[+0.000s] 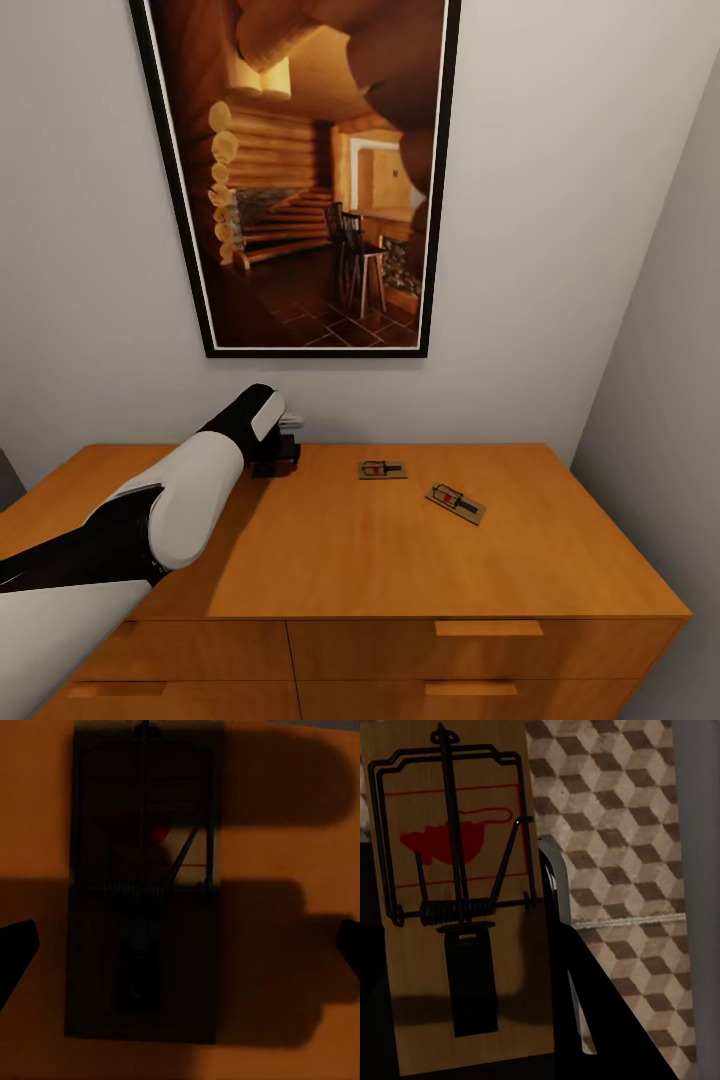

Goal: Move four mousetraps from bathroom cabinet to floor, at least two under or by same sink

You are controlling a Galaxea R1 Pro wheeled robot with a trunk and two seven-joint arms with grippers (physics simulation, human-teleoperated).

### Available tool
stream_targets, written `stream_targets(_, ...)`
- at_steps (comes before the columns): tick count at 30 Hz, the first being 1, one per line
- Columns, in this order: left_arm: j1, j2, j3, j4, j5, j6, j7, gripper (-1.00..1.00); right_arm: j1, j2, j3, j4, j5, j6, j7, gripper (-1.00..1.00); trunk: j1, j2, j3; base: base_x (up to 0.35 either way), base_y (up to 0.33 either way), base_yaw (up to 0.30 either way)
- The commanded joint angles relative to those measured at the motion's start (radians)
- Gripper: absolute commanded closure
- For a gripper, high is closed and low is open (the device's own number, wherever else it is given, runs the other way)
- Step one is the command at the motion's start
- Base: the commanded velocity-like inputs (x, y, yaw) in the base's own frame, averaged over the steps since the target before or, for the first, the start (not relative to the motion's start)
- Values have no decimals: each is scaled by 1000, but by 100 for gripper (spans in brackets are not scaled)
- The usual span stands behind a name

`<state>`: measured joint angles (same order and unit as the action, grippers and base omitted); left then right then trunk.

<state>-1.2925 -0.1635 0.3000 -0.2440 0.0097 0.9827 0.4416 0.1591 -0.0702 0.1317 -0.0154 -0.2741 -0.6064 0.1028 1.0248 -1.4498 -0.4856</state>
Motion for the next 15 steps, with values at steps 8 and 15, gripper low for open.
stream_targets(8, 0, -1, 4, 39, -7, 4, 5, -100, 0, 0, 7, -1, -14, -1, 7, 100, 0, 0, -1, 0, 0, 0)
stream_targets(15, 0, -1, 4, 40, -7, 4, 5, -100, 0, 0, 7, -1, -14, -1, 7, 100, 0, 0, -1, 0, 0, 0)
